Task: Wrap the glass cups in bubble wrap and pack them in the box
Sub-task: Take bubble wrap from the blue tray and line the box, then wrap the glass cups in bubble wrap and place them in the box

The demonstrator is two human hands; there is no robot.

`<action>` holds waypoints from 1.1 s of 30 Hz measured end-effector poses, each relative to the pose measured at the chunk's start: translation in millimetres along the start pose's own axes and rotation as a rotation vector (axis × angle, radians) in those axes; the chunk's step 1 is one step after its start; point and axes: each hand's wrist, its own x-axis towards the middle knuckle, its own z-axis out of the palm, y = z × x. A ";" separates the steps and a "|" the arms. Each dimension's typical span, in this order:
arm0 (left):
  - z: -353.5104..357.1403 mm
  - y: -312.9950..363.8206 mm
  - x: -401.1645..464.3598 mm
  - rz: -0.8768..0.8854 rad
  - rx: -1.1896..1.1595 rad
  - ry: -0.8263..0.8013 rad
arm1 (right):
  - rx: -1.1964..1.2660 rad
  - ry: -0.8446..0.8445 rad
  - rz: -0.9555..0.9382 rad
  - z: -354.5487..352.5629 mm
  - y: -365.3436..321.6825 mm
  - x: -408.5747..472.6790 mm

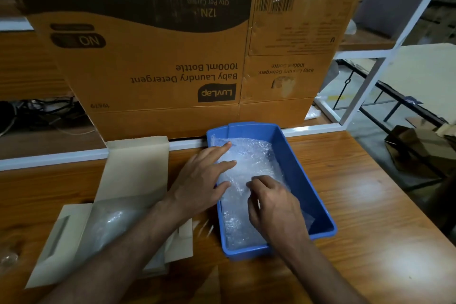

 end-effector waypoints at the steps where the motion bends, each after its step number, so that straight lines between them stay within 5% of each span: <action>1: 0.7 -2.0 3.7 0.009 0.003 0.003 | 0.041 0.006 0.018 -1.0 -1.8 -2.2; 12: -30.1 -4.6 -13.7 0.243 0.019 0.347 | 0.070 0.194 0.148 -0.4 -25.8 -6.5; 18: -74.0 -23.7 -51.2 0.099 -0.081 0.465 | 0.438 0.305 0.066 -0.8 -64.3 10.9; 22: -104.1 -33.2 -73.5 -0.297 -0.435 0.490 | 0.615 0.331 -0.072 -2.8 -96.6 29.2; 27: -118.7 -62.1 -93.4 -0.753 -1.210 0.513 | 0.547 0.211 -0.439 11.4 -139.9 38.7; 33: -143.7 -73.8 -134.3 -0.829 -1.724 0.338 | 0.383 0.082 -0.598 34.0 -177.0 36.9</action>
